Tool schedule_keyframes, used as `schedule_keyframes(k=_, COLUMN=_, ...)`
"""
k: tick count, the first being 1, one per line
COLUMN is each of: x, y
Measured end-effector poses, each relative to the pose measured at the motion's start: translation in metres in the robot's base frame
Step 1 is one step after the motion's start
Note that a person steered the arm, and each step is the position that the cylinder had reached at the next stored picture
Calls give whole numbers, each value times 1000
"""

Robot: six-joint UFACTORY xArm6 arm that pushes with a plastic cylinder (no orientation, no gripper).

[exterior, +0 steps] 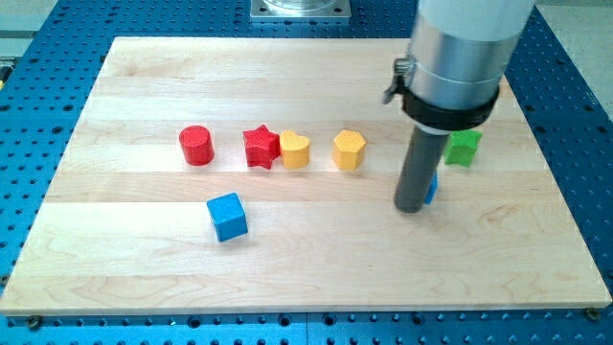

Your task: Move the triangle bottom right to the yellow hexagon

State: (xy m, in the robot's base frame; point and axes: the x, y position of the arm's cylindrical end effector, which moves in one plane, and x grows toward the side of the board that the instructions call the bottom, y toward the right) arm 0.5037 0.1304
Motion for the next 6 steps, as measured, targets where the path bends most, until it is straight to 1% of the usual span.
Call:
schedule_keyframes(k=1, x=-6, y=29)
schedule_keyframes(k=2, x=-4, y=6)
schedule_keyframes(k=3, x=-12, y=-54)
schedule_keyframes(k=4, x=-24, y=-46)
schedule_keyframes(k=6, x=-28, y=18)
